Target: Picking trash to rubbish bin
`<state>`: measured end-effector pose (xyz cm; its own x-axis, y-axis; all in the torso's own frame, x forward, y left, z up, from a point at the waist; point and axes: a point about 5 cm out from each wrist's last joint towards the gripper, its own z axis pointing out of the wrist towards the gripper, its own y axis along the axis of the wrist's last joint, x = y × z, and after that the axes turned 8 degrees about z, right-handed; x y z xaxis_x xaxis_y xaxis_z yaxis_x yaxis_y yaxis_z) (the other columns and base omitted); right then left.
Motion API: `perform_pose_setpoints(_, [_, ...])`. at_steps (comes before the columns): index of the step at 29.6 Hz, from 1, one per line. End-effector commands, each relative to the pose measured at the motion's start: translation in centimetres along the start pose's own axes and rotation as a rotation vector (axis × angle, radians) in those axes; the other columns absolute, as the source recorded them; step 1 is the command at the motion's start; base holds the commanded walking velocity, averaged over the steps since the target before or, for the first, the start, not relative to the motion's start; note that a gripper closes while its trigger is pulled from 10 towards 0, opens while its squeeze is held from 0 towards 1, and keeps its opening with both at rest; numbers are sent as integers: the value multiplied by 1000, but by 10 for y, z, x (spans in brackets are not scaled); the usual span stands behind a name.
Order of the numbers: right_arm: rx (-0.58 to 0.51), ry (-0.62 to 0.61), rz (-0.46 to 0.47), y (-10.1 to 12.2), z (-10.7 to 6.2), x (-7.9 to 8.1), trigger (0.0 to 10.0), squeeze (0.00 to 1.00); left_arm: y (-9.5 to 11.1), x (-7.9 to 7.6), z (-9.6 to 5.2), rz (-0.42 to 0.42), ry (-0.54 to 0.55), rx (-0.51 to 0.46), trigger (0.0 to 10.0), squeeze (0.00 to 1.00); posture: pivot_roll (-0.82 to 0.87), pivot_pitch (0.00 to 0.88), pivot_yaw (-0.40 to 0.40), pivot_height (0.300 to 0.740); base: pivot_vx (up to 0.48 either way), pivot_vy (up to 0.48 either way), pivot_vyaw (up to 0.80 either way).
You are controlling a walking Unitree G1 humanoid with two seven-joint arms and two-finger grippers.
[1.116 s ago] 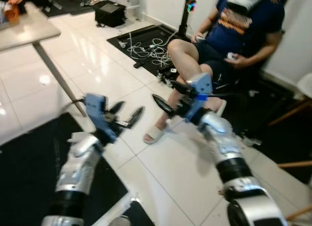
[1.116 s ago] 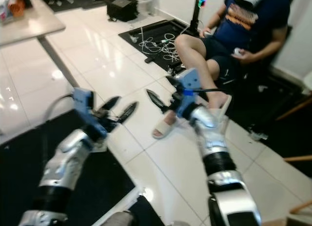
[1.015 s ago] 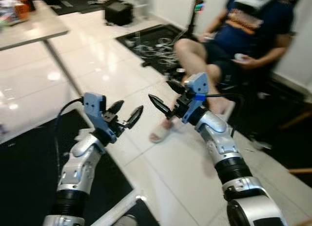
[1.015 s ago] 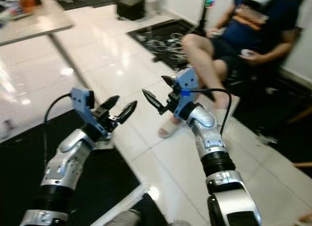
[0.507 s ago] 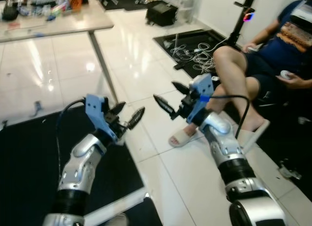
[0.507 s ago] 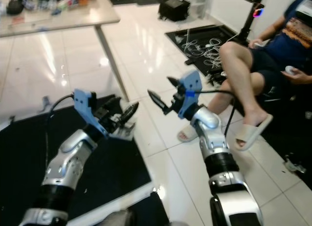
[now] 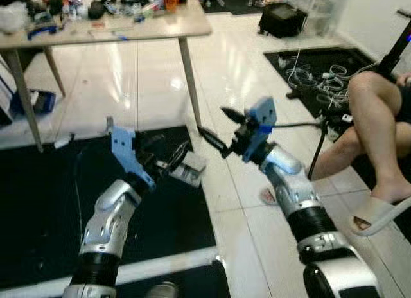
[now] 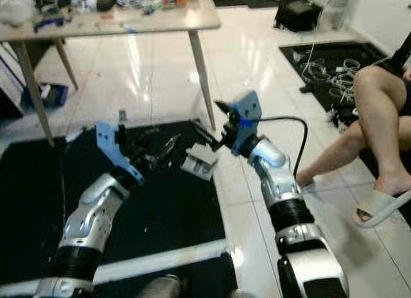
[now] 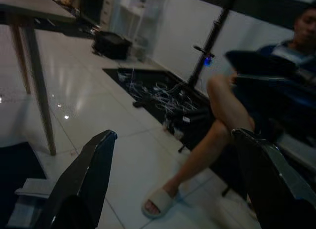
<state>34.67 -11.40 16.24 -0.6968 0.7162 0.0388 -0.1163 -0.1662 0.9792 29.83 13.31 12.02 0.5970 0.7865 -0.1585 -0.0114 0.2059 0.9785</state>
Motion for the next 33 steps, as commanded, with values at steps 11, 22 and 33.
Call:
perform_pose_setpoints(11, [2, -3, 10, -2, 0, 2, 10000, 0, -3, 3, -2, -10, 16, 17, 10000, 0, 47, 0, -26, 740, 0, 0, 0])
perform_pose_setpoints(22, [-1, -11, 9, -2, 0, 1, 10000, 0, -3, 3, -1, -14, 13, 22, 10000, 0, 42, 0, -25, 740, 243, 0, 0])
perform_pose_setpoints(33, [0, 9, -3, -1, 0, 2, 10000, 0, -3, 3, -1, -12, 13, 24, 10000, 0, 42, 0, -25, 740, 339, 0, 419])
